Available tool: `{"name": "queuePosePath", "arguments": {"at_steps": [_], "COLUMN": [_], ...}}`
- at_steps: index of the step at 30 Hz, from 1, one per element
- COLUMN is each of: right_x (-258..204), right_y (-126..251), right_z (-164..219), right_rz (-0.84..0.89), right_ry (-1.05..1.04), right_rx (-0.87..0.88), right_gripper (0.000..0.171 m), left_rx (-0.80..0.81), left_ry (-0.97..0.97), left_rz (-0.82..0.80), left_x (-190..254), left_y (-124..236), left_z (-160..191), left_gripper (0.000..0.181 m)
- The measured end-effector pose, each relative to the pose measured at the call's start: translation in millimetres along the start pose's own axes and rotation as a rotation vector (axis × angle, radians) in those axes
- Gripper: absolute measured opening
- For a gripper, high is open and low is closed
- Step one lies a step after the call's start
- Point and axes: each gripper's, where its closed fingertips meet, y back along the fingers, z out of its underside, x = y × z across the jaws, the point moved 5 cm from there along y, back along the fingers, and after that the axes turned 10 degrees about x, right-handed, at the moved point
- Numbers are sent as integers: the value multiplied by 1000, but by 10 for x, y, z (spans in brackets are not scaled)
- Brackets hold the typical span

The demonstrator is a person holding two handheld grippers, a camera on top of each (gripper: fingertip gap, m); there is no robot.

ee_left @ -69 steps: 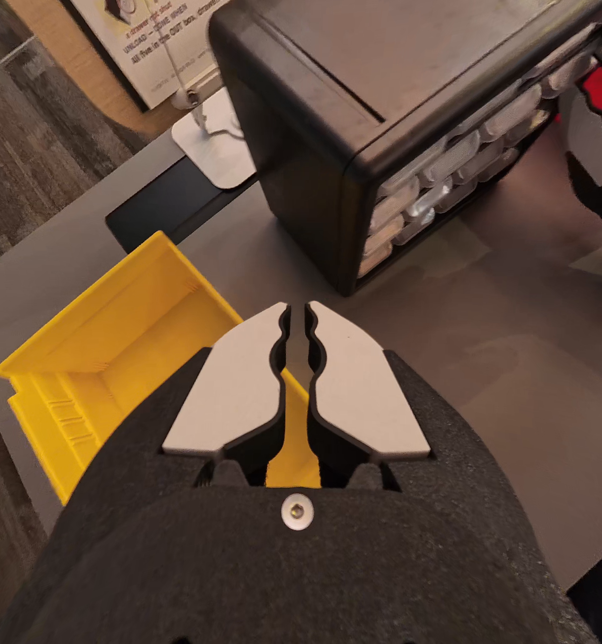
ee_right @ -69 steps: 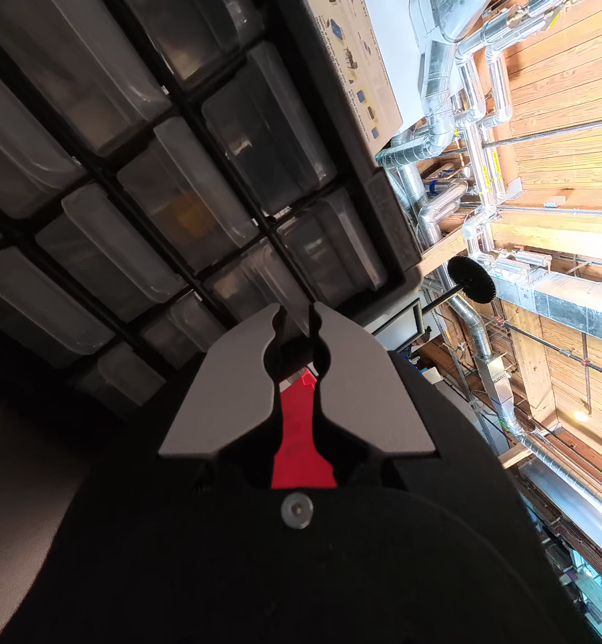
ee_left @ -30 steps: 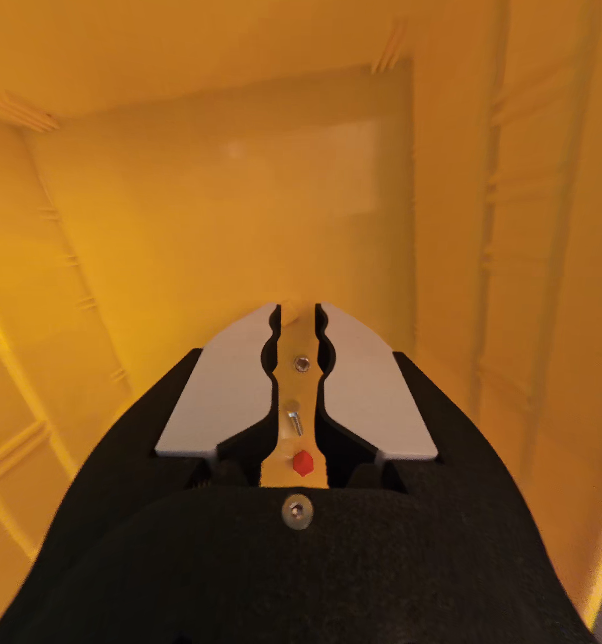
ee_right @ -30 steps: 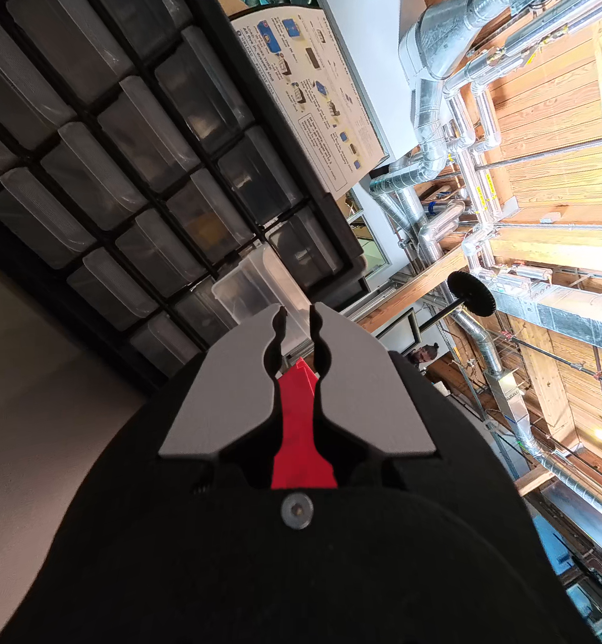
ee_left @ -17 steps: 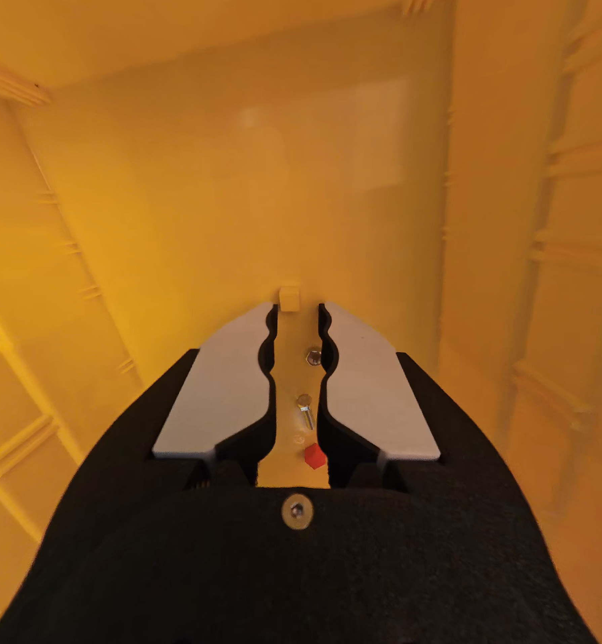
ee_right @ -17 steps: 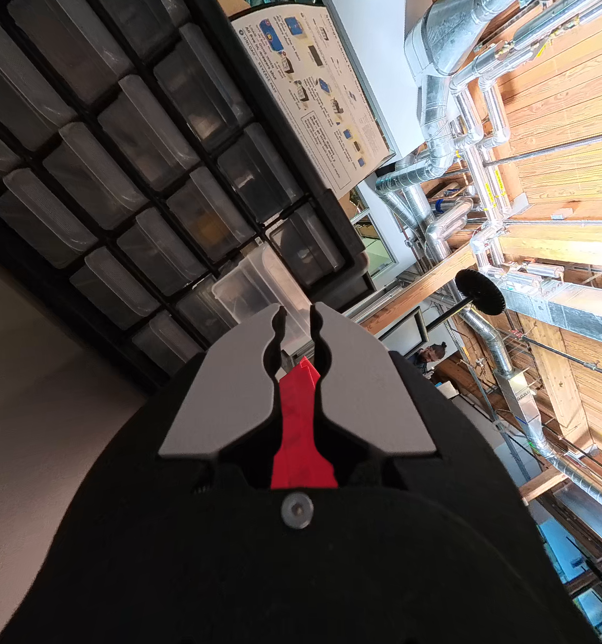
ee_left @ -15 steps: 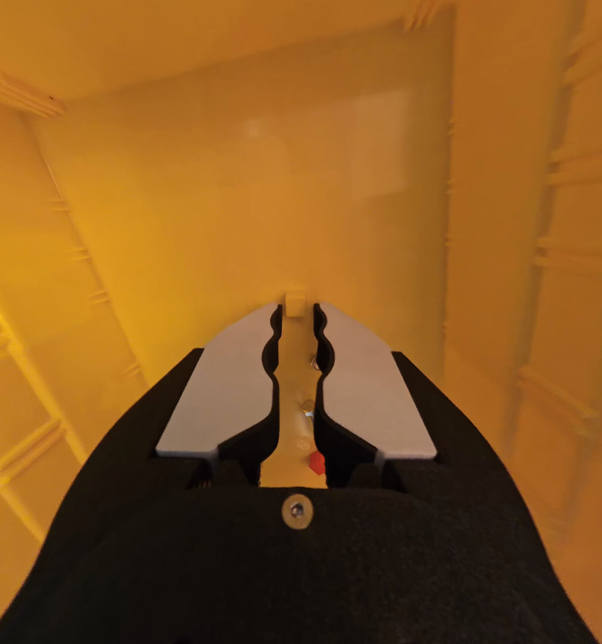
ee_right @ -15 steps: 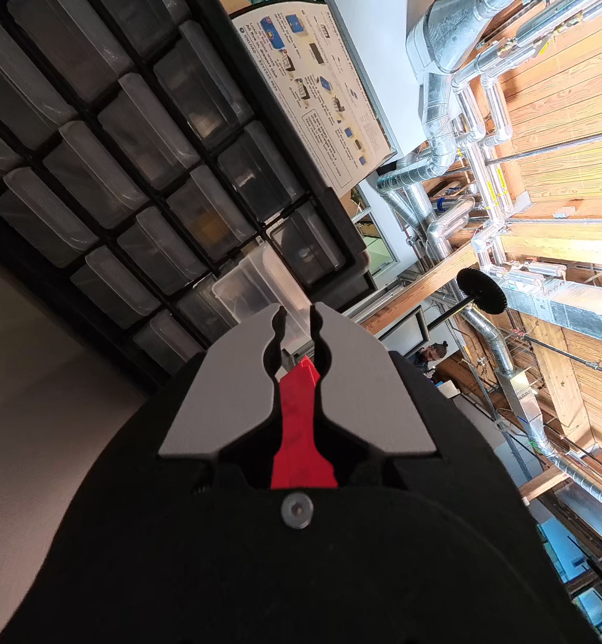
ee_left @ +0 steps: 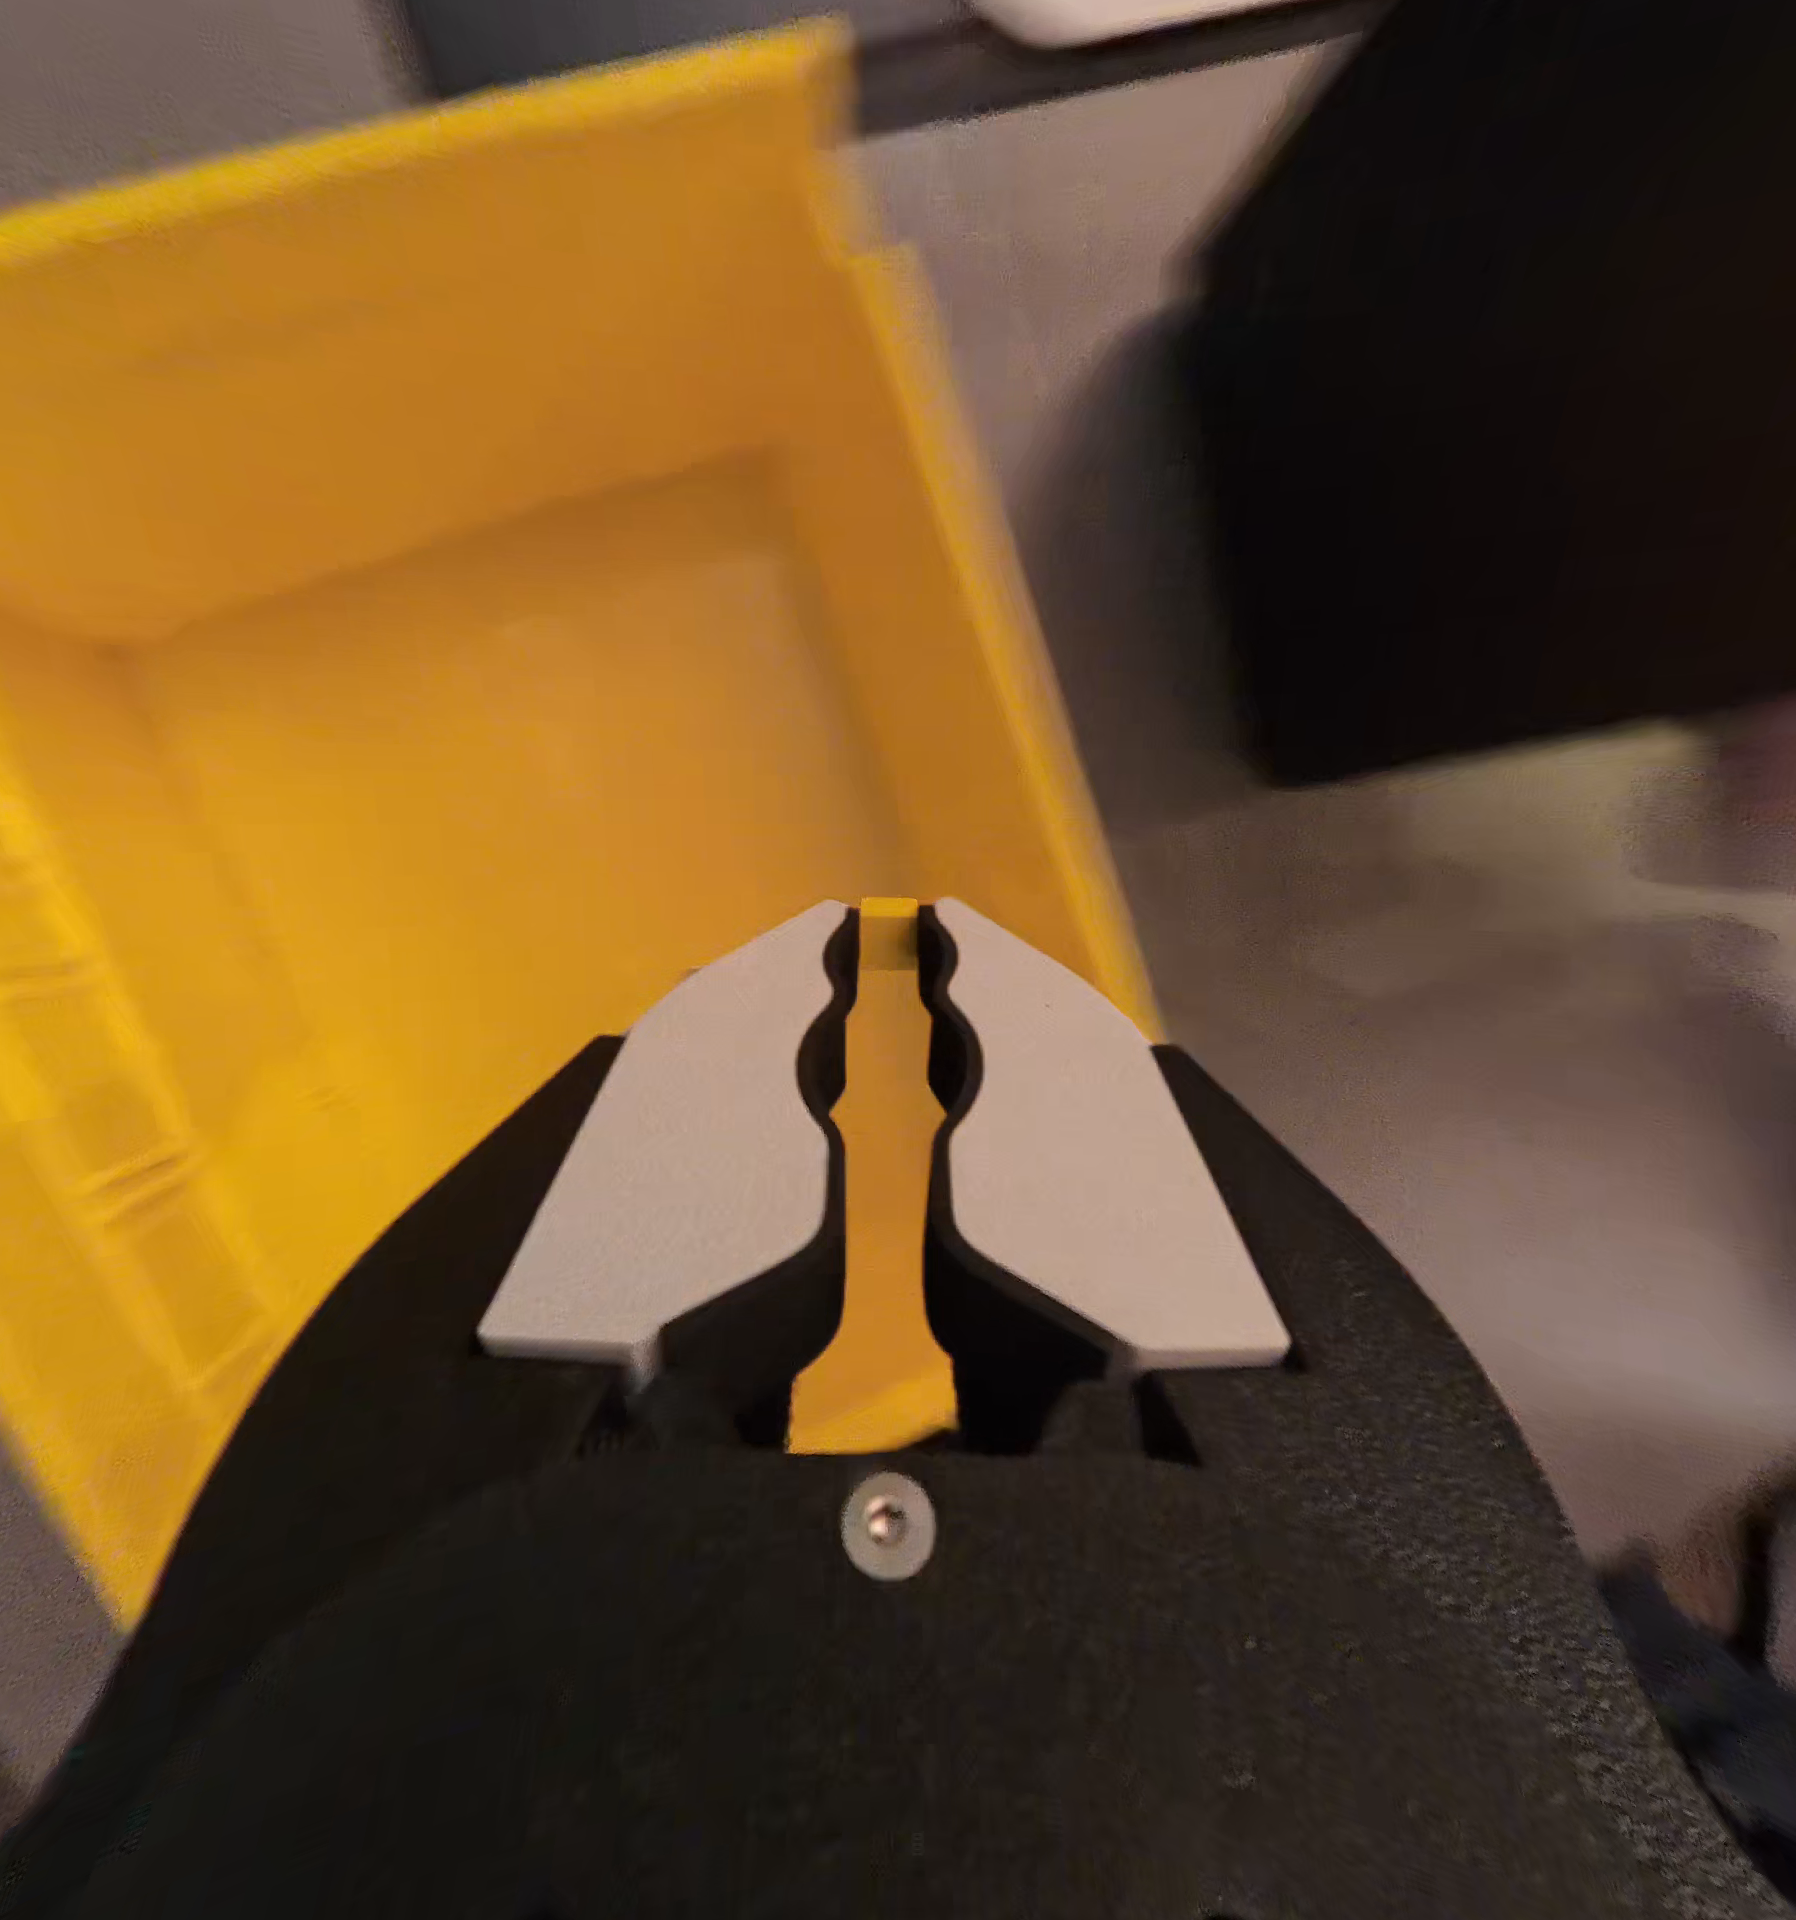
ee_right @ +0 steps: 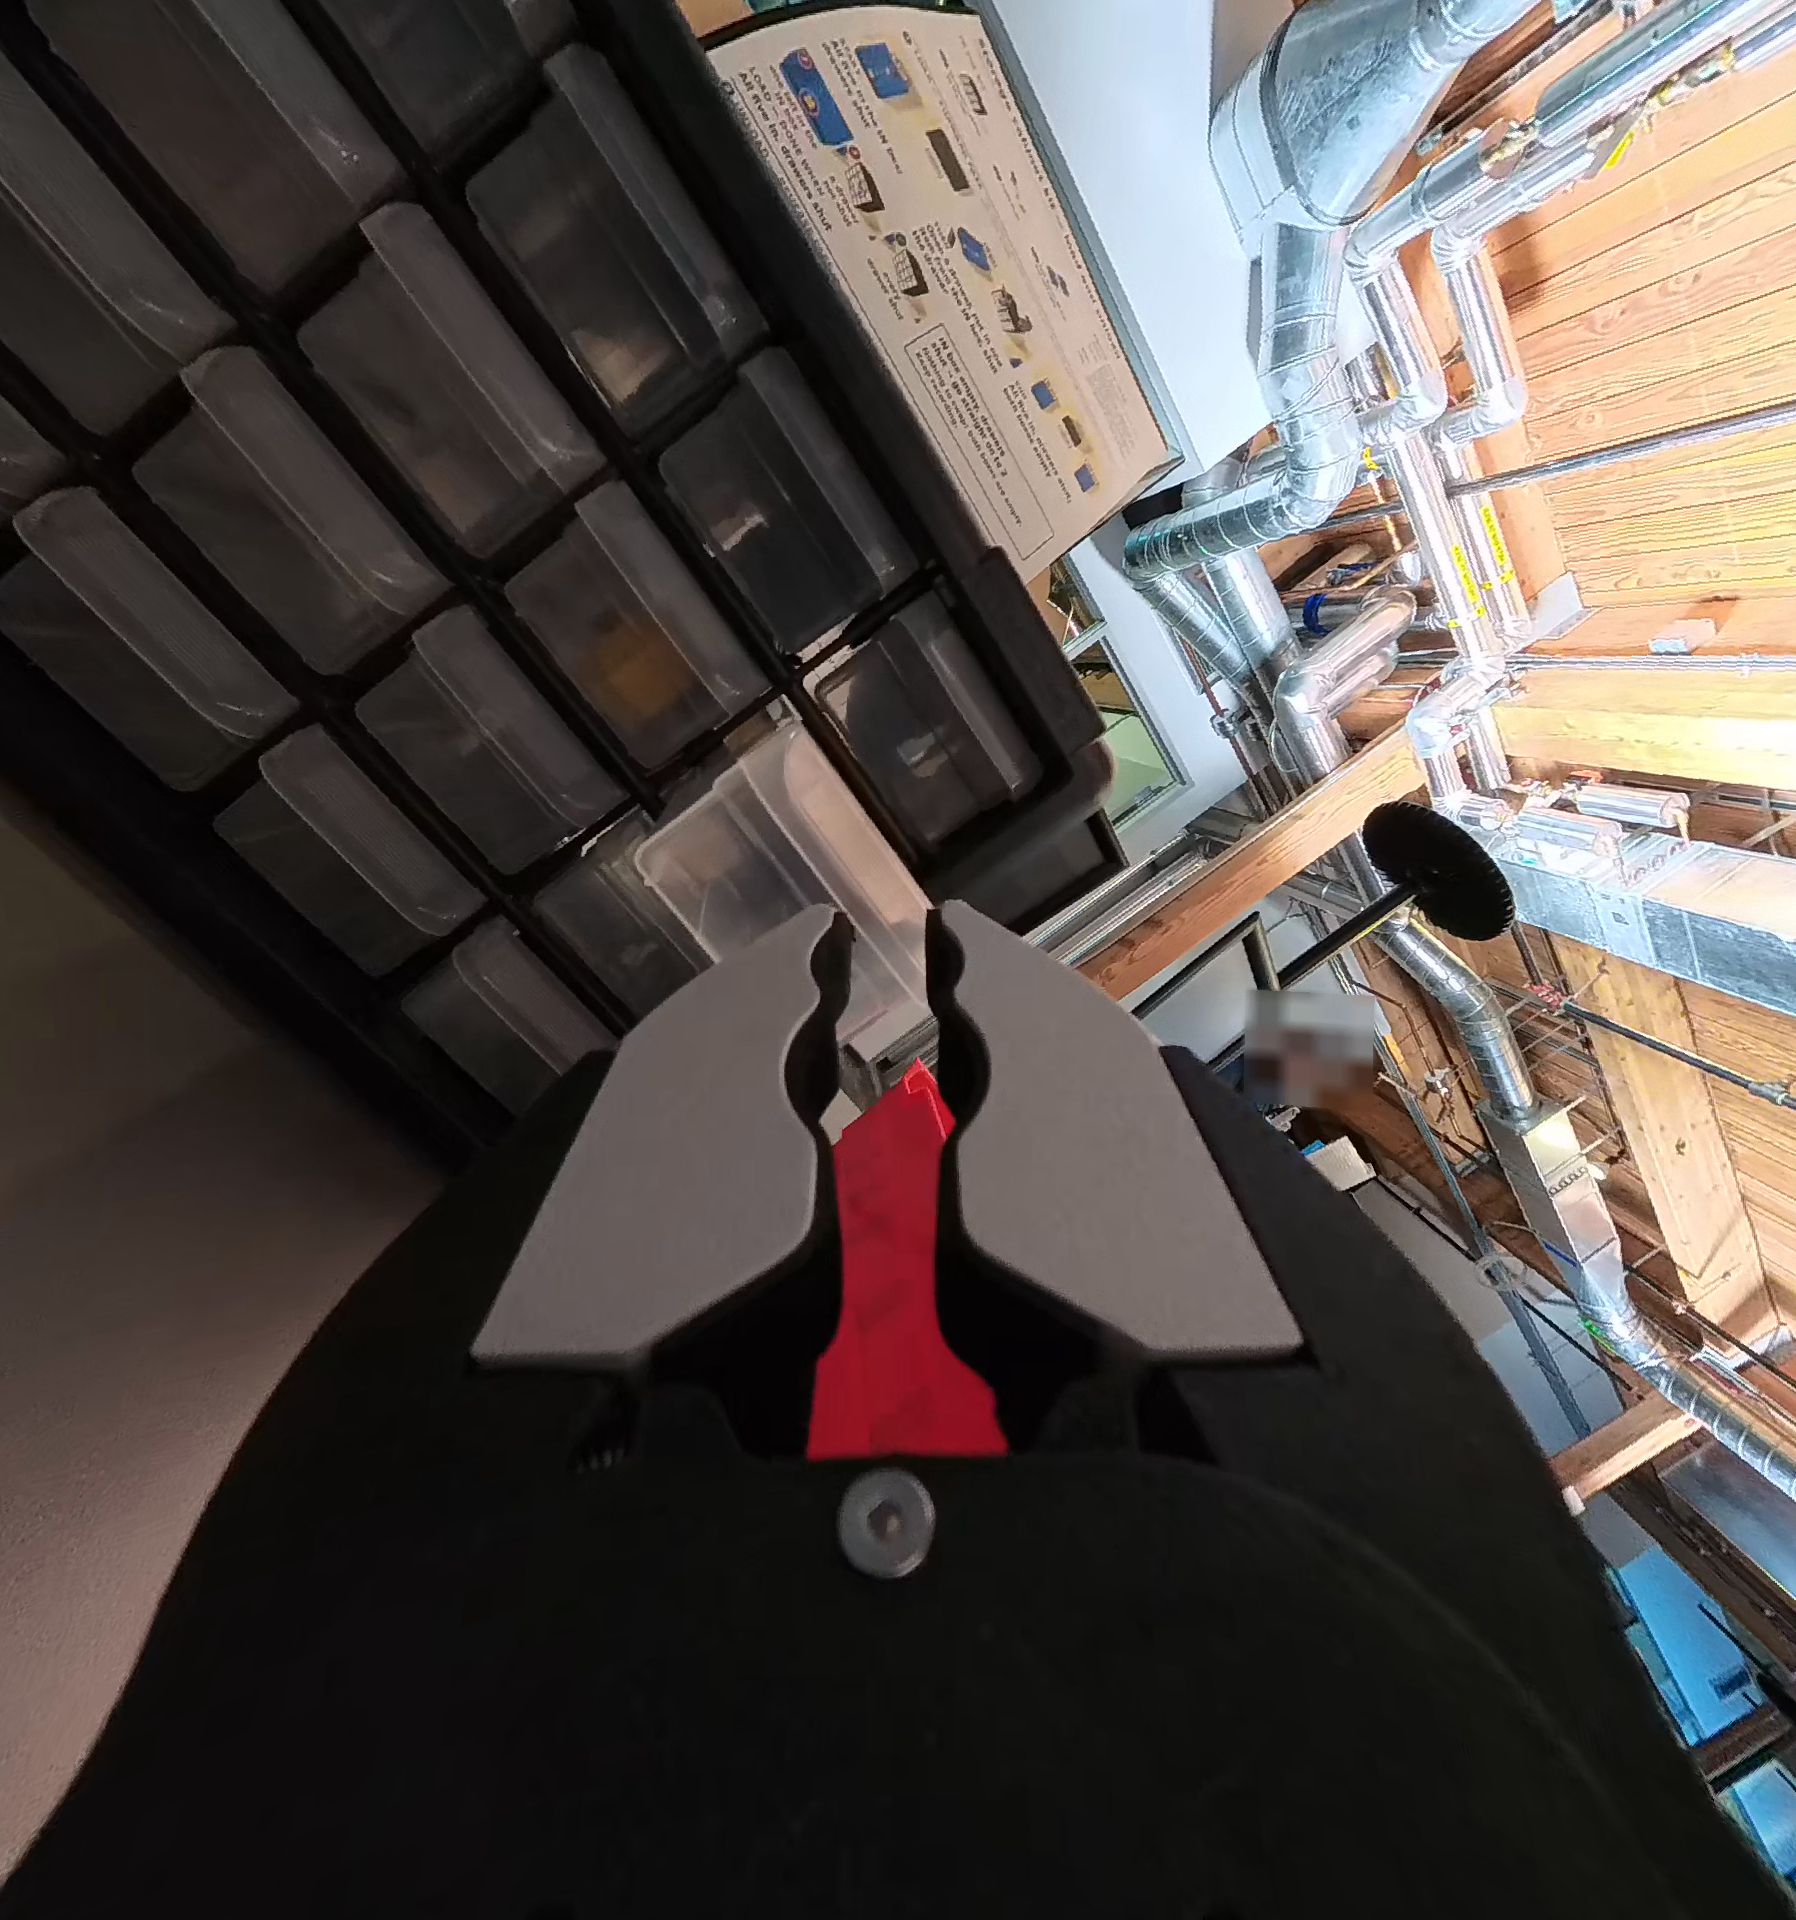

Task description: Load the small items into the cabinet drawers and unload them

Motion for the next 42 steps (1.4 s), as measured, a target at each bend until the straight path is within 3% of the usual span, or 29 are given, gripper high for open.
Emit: {"name": "queuePosePath", "arguments": {"at_steps": [4, 7, 10, 15, 20, 27, 42], "right_x": [-15, -5, 14, 45, 44, 48, 12], "right_y": [-2, -3, -6, 51, 70, 62, 53], "right_z": [10, 14, 16, -22, -49, -23, 1], "right_rz": [-2, 4, 5, 8, -2, -14, -42], "right_ry": [-4, -6, -17, -33, -29, -37, -31], "right_rx": [0, 4, -1, 27, 34, 29, 9], "right_gripper": [15, 14, 14, 14, 14, 14, 14], "left_rx": [187, 276, 218, 117, -44, -240, -293], "left_ry": [-270, -452, -582, -795, -1001, -1240, -1241], "left_rz": [424, 580, 596, 481, 271, 100, 105], "left_x": [1184, 2046, 2720, 3382, 3598, 3586, 3615], "left_y": [583, 634, 305, -185, -591, -963, -1075], "left_z": [-126, -172, -219, -318, -395, -343, -381], "left_gripper": [10, 10, 10, 10, 10, 10, 14]}}
